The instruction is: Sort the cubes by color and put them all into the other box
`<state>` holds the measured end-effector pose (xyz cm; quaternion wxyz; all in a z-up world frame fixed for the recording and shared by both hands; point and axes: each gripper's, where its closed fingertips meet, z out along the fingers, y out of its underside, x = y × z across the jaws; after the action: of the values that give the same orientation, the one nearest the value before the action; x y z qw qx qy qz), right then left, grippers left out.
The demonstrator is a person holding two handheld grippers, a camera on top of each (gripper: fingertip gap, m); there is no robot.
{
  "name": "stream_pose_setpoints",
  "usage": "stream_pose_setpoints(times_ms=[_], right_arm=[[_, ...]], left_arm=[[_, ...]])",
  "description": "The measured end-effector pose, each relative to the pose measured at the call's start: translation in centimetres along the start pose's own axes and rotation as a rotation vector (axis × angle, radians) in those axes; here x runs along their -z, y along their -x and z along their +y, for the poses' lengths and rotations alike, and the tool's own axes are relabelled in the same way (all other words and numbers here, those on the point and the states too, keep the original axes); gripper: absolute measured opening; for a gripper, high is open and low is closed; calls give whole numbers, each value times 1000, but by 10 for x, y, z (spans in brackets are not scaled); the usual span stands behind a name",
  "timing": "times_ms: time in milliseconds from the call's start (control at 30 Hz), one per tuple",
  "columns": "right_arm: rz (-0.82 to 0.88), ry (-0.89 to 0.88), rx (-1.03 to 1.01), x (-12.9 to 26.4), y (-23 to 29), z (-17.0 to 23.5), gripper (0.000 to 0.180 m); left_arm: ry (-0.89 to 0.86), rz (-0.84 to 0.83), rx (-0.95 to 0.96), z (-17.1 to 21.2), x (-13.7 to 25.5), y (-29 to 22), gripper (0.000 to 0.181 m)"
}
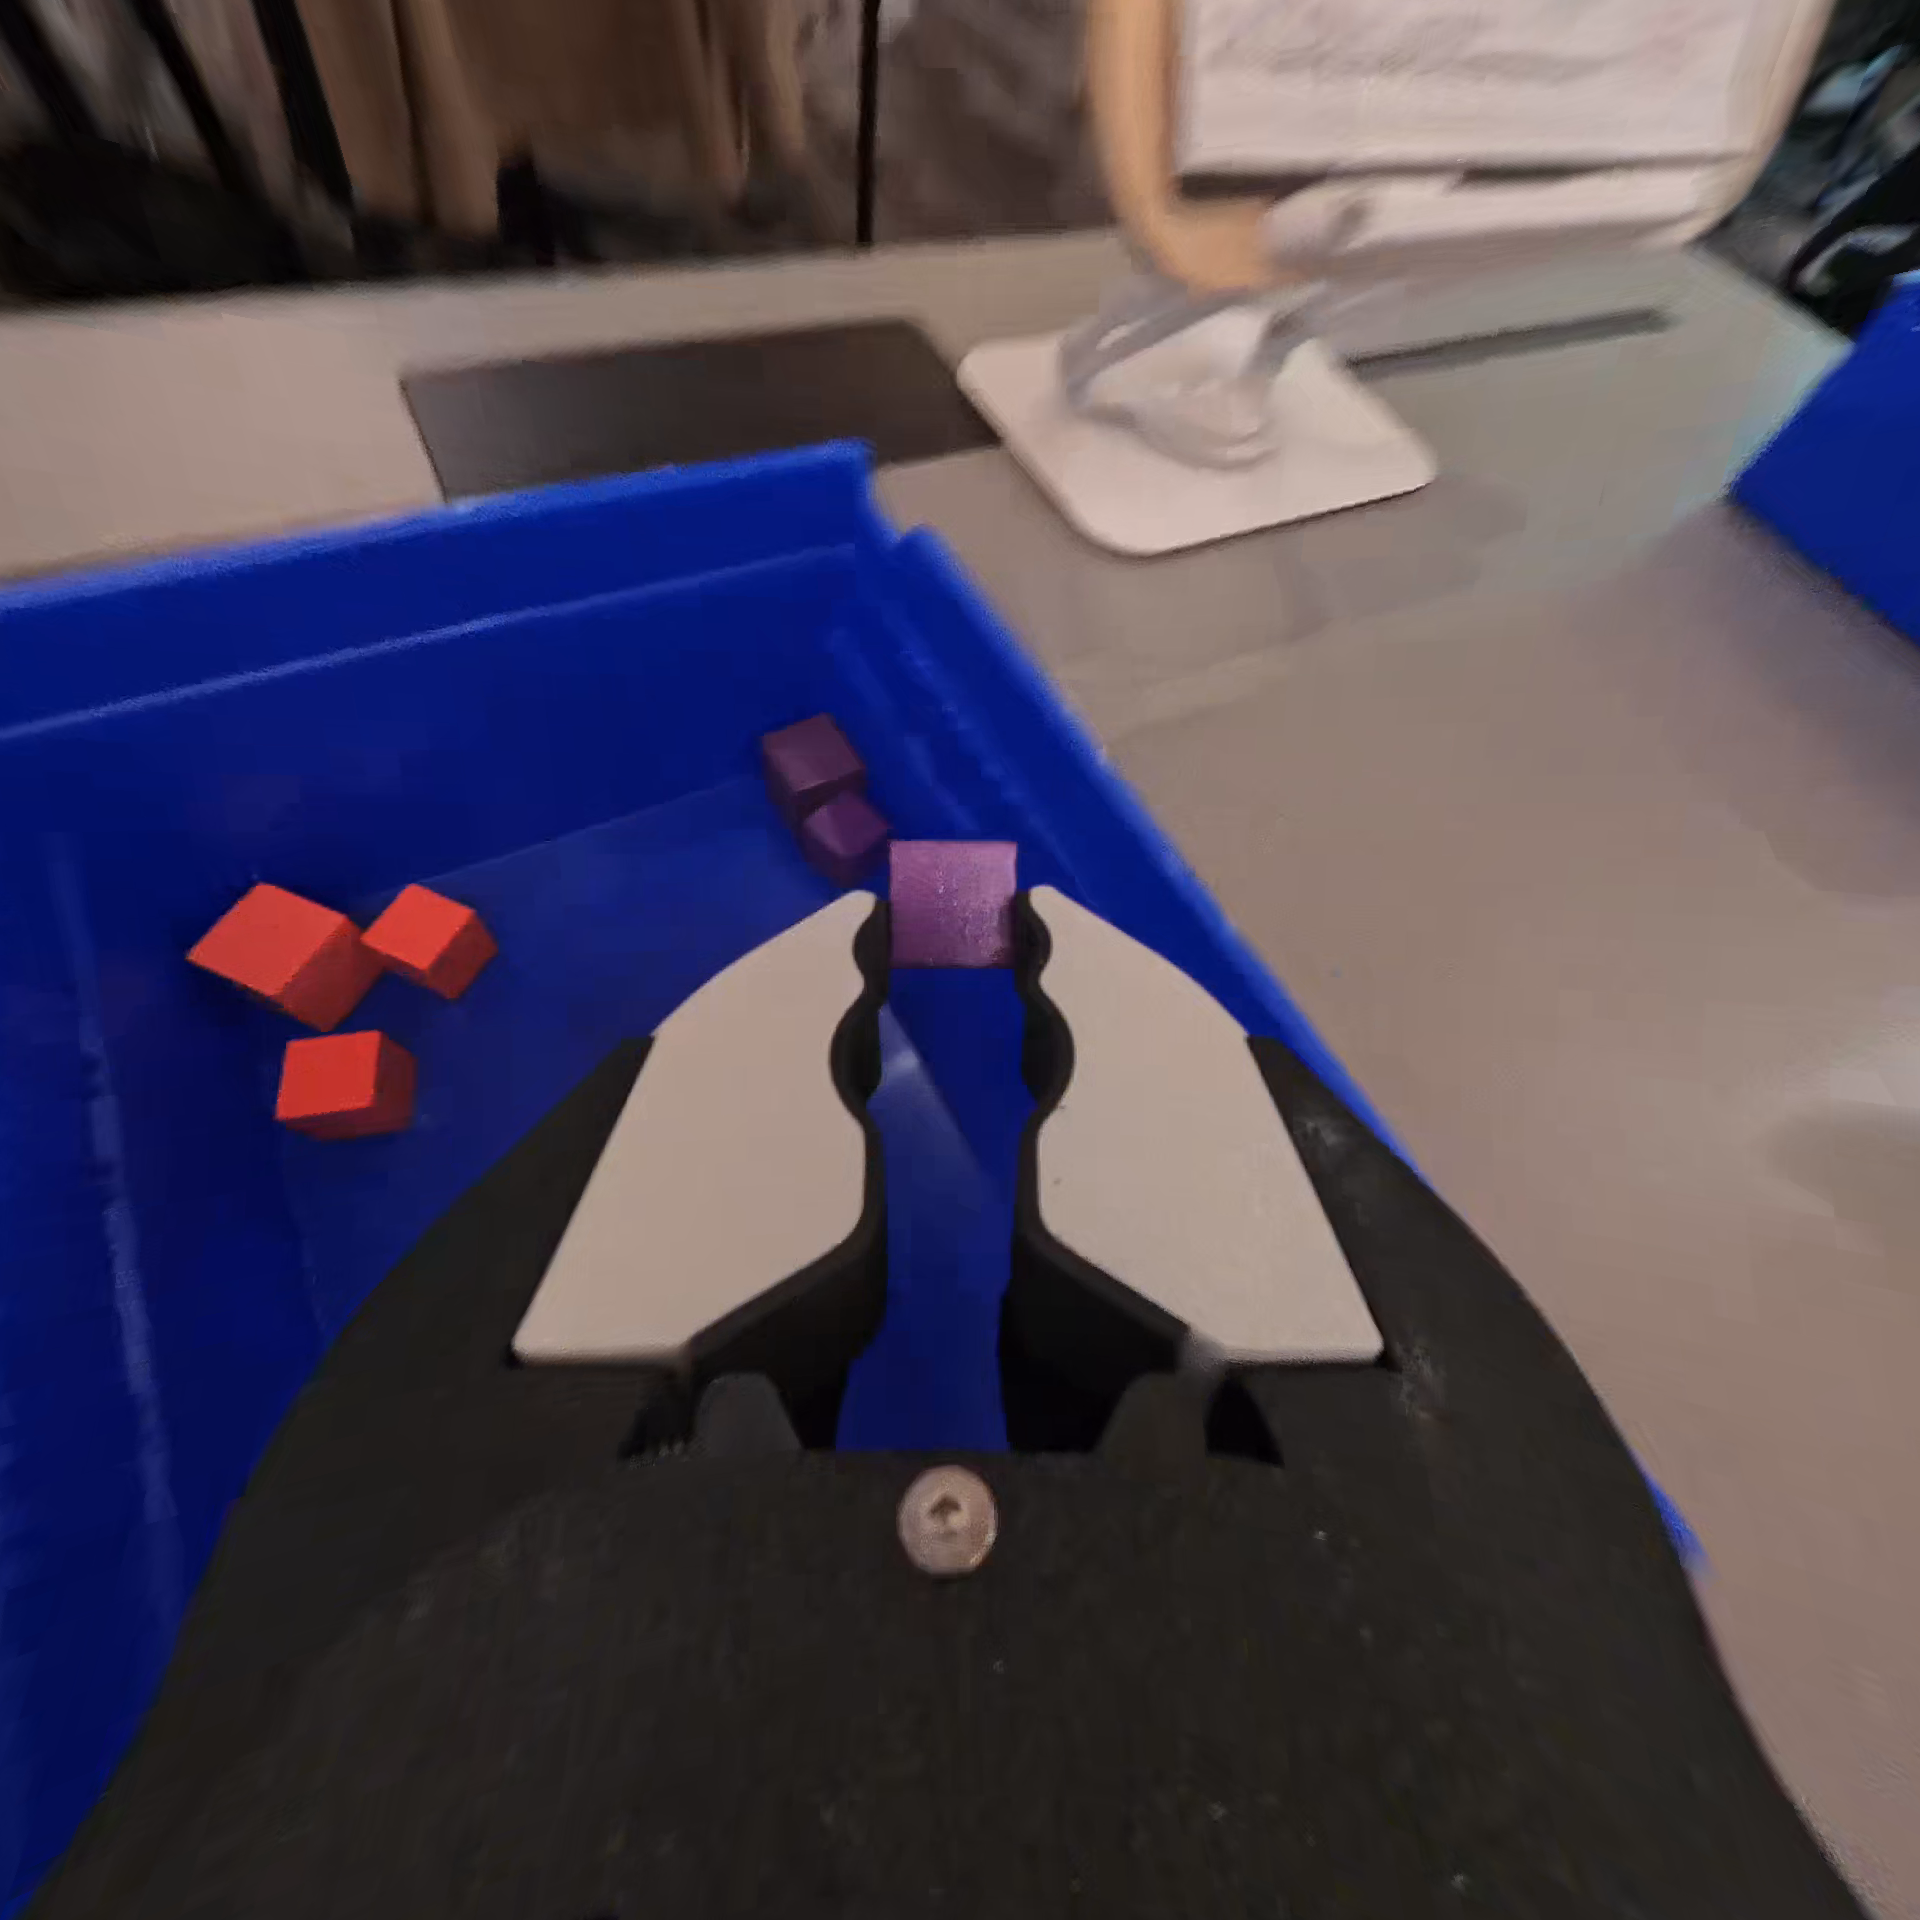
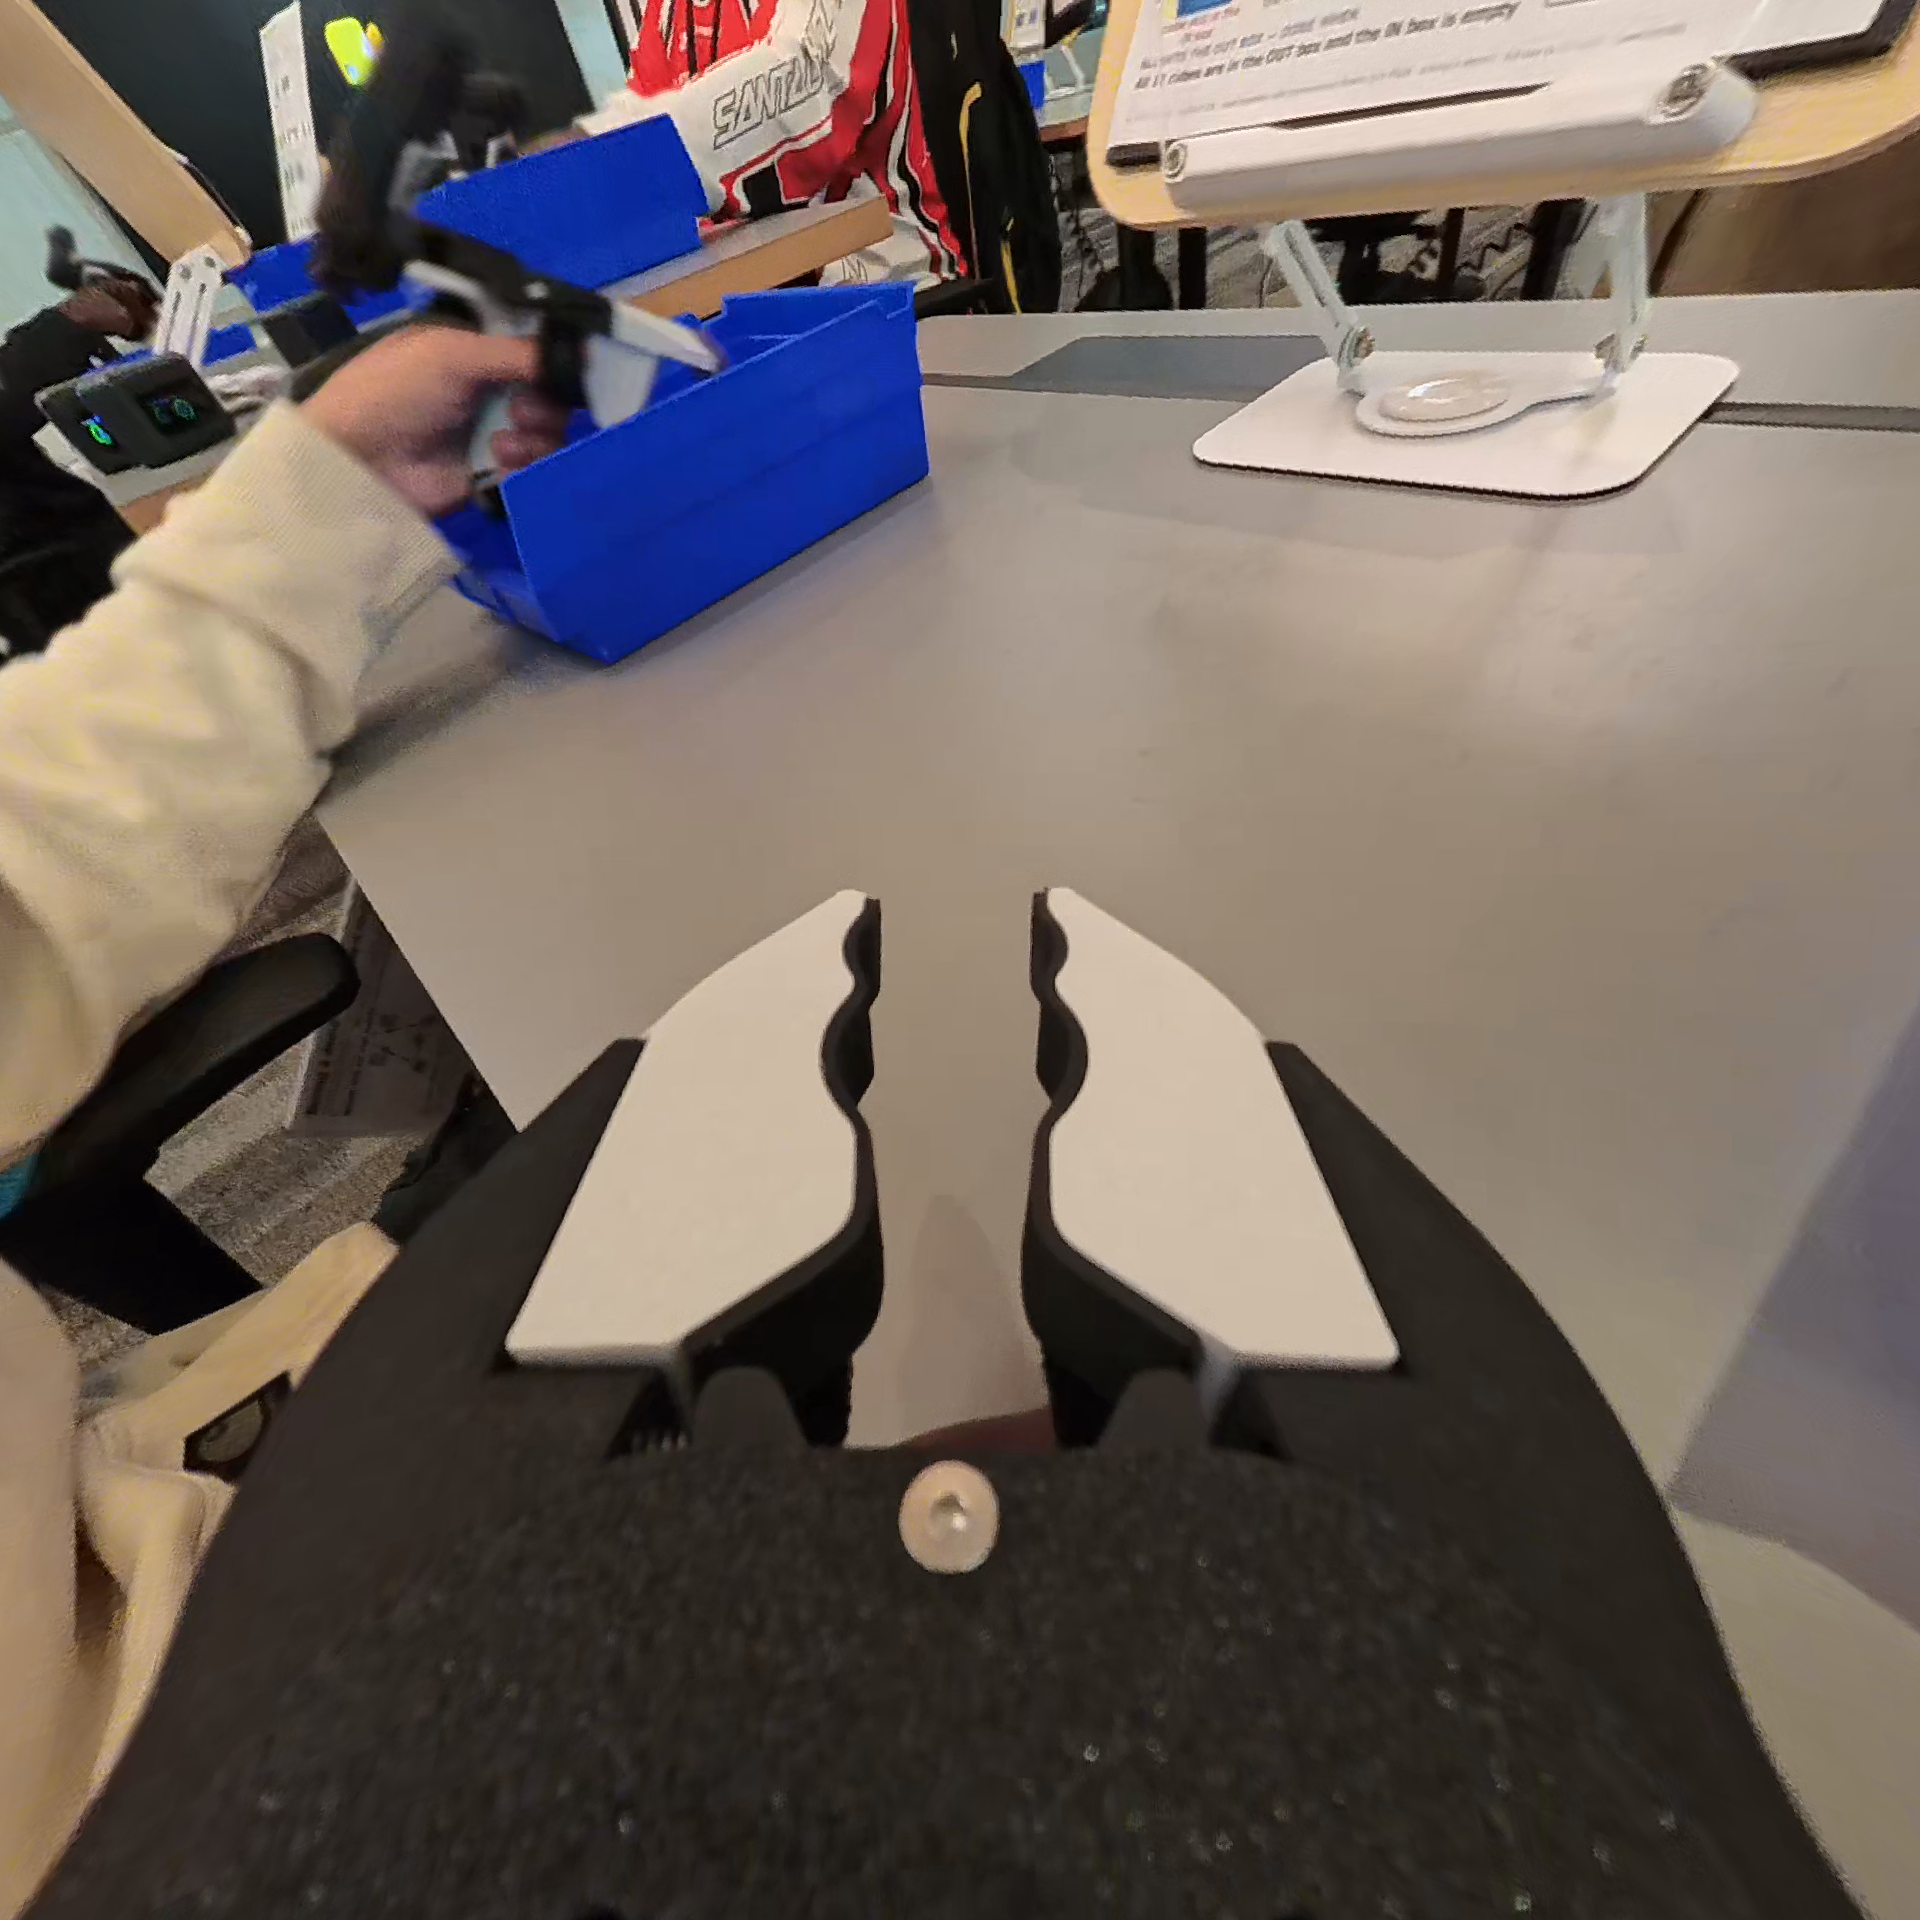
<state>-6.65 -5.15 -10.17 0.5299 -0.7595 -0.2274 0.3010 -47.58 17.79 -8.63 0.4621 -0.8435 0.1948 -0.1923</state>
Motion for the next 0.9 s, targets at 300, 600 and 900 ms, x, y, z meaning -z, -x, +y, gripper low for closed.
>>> stream_pose_setpoints(times_ms=[300, 600, 900], right_arm=[[-41, -20, -127, 0, -6, 2, 26], [-494, 17, -543, -34, 46, -26, 33], [-1147, -19, -1027, -68, 86, -68, 43]], left_arm=[[-336, 56, -251, 26, 88, -106, 22], [-507, 445, -603, 22, 77, -251, 22], [-442, 816, -764, 23, 5, -388, 22]])
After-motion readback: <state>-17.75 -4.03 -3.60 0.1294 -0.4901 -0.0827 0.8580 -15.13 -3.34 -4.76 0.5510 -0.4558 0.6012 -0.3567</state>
